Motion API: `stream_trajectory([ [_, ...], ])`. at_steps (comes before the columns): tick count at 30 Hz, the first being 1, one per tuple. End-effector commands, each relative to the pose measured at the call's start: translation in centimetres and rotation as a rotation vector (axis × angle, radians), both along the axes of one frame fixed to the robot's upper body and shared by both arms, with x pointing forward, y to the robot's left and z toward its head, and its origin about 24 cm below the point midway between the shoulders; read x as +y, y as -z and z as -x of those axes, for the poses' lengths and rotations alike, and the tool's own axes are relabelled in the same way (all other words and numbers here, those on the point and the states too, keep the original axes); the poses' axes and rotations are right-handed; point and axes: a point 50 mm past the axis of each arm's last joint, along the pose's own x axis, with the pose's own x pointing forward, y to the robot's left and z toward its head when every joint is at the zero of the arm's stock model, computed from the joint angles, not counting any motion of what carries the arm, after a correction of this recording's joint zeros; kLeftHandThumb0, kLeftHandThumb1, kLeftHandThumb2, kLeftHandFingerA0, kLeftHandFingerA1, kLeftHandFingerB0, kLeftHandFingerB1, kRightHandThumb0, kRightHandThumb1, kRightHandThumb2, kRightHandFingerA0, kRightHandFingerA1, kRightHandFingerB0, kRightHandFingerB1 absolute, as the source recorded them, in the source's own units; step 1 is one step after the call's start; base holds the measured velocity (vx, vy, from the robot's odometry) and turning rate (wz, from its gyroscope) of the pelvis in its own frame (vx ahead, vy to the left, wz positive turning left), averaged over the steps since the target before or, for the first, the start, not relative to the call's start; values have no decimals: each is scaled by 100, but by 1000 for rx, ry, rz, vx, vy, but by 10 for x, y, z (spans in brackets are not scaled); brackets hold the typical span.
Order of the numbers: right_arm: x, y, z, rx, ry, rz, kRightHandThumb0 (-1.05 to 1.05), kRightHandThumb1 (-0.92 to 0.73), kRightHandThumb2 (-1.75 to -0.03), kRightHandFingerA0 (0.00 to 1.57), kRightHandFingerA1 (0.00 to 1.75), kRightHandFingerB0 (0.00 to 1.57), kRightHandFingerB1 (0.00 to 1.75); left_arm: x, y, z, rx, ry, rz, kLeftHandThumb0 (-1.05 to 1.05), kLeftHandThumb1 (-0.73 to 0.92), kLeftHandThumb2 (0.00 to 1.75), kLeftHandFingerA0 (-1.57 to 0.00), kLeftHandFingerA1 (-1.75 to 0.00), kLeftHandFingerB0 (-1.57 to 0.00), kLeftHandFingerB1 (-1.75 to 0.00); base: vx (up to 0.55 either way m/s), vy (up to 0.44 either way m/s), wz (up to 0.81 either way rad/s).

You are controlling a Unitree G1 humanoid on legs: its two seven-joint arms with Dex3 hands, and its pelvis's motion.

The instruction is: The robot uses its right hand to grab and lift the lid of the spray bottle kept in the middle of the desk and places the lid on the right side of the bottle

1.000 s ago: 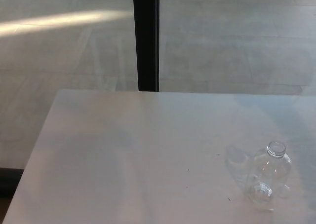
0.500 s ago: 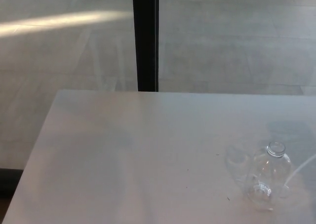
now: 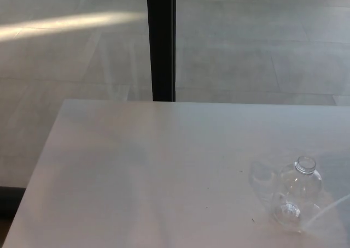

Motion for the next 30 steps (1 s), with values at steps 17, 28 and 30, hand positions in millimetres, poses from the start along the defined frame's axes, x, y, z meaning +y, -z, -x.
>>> stream_trajectory([
  [17,-13,-21,7,88,52,19,-85,-51,-84,0,5,13,6,1,-1,1,-21,3,-13,-83,91,67,-51,-49,-34,-37,0,0,0],
  [28,-80,-85,58,-168,290,-217,-98,-68,-100,0,10,7,4,1,-1,-1,-20,1,-11,-82,72,111,-46,-61,-28,-50,0,0,0],
  [30,-101,-90,77,-251,389,-238,-95,-69,-107,0,23,11,10,1,-1,-1,-12,6,-14,-84,74,112,-46,-60,-28,-50,0,0,0],
])
